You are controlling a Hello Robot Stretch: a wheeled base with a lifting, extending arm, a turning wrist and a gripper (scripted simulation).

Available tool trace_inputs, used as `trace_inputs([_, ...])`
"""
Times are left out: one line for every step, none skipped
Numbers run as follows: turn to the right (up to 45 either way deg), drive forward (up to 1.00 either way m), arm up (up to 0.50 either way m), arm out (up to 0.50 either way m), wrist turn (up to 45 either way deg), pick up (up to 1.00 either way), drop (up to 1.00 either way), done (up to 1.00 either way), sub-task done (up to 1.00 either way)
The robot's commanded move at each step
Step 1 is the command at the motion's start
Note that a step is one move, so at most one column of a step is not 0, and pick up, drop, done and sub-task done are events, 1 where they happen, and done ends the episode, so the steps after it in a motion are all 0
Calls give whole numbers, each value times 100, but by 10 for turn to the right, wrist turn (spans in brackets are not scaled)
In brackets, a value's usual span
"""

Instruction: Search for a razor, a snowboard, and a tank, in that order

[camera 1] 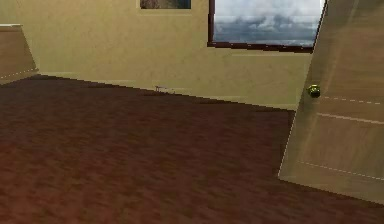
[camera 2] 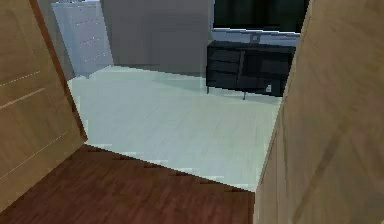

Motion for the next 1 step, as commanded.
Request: trace_inputs([0, 5, 0, 0, 0, 0, 0, 0, 0])
